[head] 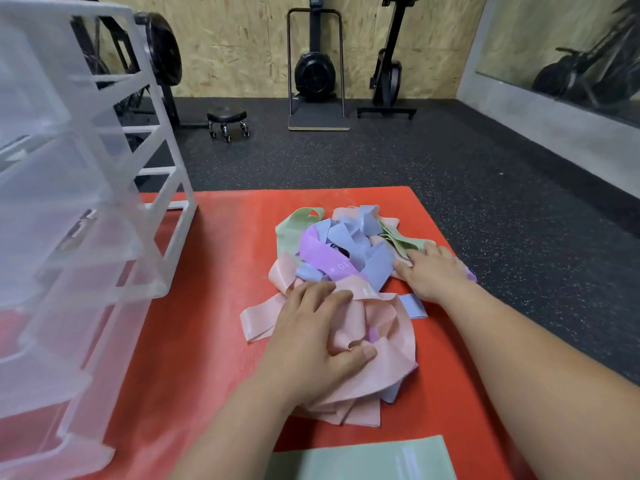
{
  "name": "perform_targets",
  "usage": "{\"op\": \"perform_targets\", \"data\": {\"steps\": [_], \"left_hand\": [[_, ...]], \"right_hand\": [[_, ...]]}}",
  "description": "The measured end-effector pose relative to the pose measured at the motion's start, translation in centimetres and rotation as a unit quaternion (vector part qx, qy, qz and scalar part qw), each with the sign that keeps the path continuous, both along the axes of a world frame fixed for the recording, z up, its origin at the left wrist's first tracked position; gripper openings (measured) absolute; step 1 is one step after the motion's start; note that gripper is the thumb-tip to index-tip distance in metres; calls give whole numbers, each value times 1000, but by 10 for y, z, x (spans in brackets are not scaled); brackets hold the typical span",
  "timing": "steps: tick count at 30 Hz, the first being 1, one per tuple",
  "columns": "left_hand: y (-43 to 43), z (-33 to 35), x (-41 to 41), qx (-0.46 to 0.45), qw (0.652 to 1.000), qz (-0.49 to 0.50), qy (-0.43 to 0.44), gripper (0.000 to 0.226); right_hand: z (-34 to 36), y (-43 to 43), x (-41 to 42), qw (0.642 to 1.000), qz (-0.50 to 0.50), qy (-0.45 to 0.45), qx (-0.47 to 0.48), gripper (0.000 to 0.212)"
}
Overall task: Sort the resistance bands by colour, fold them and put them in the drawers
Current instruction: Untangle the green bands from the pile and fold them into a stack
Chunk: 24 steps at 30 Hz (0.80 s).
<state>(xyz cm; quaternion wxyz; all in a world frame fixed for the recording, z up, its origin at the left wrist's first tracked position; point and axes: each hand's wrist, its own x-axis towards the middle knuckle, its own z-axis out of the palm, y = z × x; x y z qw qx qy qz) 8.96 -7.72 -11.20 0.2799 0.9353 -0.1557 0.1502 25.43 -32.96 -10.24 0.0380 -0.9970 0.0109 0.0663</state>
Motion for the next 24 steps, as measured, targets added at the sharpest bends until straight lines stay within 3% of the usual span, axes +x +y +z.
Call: {"op": "perform_targets", "data": {"steps": [3, 9, 17, 20, 24], "left_hand": [[7, 1, -3, -6, 1000, -13, 8, 86], [8, 13, -12, -23, 999, -33, 28, 99], [4, 35, -42, -65, 998, -16, 12, 91], [3, 41, -56, -102, 995, 11, -10, 80], [3, 48, -74, -148, 989, 5, 3, 71]], "right_hand": [[-5, 1, 1, 1000, -2, -12, -4, 63], [31, 7, -26, 988, 38, -143, 32, 42], [116, 21, -94, 926, 74, -274, 250, 24], [124, 33, -137, 891, 71, -276, 352, 19], [92, 49, -185, 872, 79, -251, 413, 16]]}}
